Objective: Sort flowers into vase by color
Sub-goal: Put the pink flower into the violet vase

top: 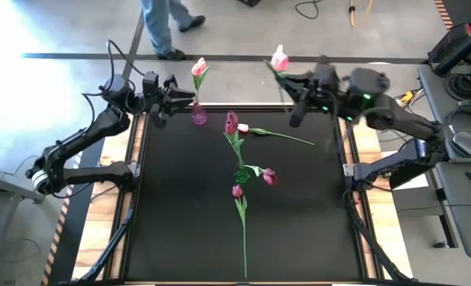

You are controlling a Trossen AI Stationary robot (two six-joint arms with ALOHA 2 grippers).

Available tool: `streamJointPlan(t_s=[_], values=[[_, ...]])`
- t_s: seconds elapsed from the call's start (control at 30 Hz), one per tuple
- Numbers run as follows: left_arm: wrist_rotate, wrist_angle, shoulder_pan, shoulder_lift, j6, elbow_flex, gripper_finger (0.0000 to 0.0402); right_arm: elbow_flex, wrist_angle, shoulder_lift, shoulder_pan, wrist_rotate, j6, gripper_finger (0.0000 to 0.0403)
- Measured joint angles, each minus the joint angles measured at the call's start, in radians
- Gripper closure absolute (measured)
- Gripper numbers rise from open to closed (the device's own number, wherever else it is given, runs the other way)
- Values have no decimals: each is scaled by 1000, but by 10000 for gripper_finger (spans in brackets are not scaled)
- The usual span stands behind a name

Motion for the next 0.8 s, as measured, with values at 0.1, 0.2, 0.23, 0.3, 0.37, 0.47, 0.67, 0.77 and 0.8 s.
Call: streamJointPlan(t_s=[0.1,0.2,0.23,0.3,0.37,0.47,0.67,0.77,0.8], values=[[6,84,0,26,-27,0,287,0,105,65,-56,-130,5,390],[24,150,0,47,-33,0,287,0,228,142,-93,-247,13,390],[24,170,0,51,-32,0,287,-1,269,168,-103,-276,16,390],[25,191,0,58,-28,4,287,0,349,217,-117,-314,32,390],[26,187,0,69,-6,28,287,18,395,267,-130,-346,53,390],[30,139,0,87,68,93,287,73,415,339,-137,-362,68,390],[39,-233,-1,158,330,305,287,225,401,461,-137,-397,69,390],[38,-440,-13,209,460,435,287,302,399,510,-137,-408,65,390],[39,-487,-17,227,489,472,287,323,395,523,-137,-409,63,390]])
